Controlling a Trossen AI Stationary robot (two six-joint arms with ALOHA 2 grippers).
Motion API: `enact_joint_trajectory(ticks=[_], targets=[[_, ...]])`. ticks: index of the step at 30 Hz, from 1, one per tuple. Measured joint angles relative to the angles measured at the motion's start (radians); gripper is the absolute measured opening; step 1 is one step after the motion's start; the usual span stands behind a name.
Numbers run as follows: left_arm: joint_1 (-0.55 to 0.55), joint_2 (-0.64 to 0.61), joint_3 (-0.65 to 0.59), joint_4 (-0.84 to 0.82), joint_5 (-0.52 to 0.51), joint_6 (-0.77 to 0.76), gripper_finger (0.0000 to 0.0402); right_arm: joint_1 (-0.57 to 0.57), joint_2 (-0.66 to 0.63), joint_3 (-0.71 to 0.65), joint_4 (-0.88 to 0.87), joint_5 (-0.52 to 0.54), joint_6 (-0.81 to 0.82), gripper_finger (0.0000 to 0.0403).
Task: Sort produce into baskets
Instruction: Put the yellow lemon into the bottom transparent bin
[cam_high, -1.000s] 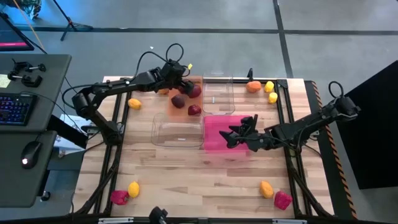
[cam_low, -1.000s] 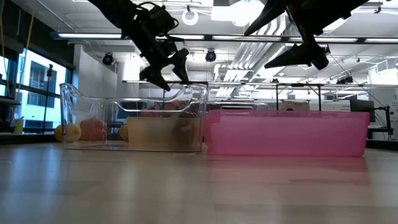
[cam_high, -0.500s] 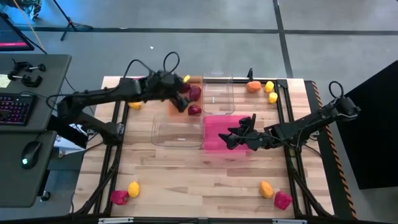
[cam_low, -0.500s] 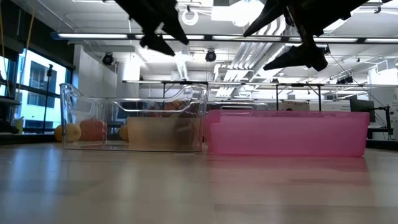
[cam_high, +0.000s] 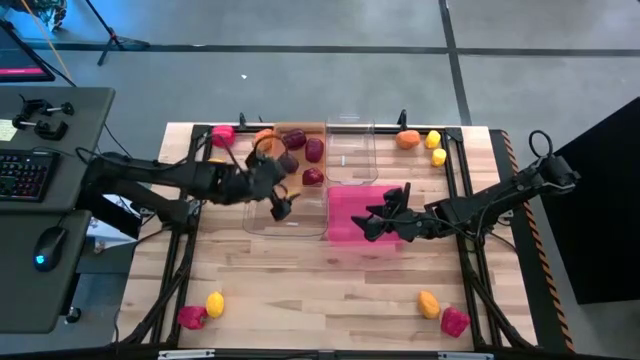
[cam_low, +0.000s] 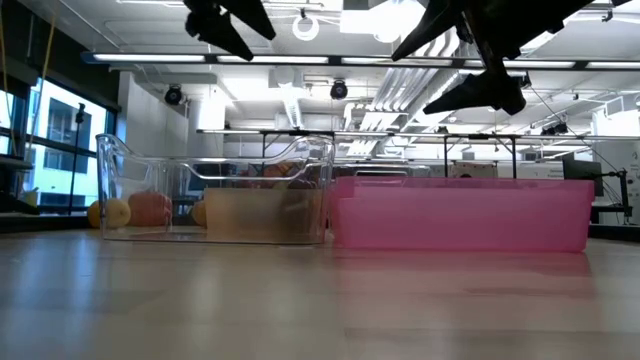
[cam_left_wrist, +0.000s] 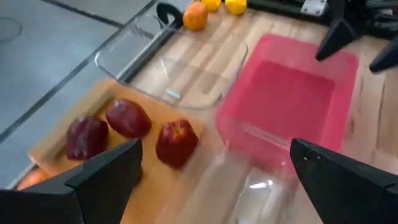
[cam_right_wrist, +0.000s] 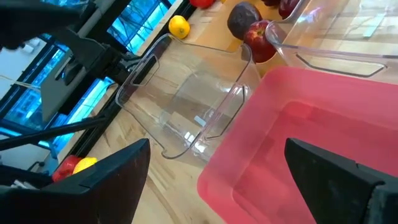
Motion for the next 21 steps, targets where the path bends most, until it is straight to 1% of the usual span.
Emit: enact_joint_trajectory(ticks=[5,9,11,14,21], targets=[[-0.067,0.000,0.000,-0.075,-0.010,-0.083,0.0396,0.000,0.000,0.000,0.000,-0.011,0.000,0.0361],[-0.091,0.000,0.000,-0.140,-0.047,-0.145,0.0396,0.000,0.006,0.000,0.000,-0.011,0.000,0.0361],[-0.101,-0.002,-0.011,-0.144,-0.061,-0.171,0.0396,0.000,0.014,0.000,0.000,-0.011,0.007,0.0361],[-0.113,-0.034,-0.082,-0.111,-0.049,-0.215,0.0396,0.000,0.028,0.000,0.003,-0.018,0.009,0.0361],[-0.139,-0.151,-0.277,-0.017,0.004,-0.388,0.0396,-0.002,0.054,0.000,0.078,-0.036,0.008,0.0361]])
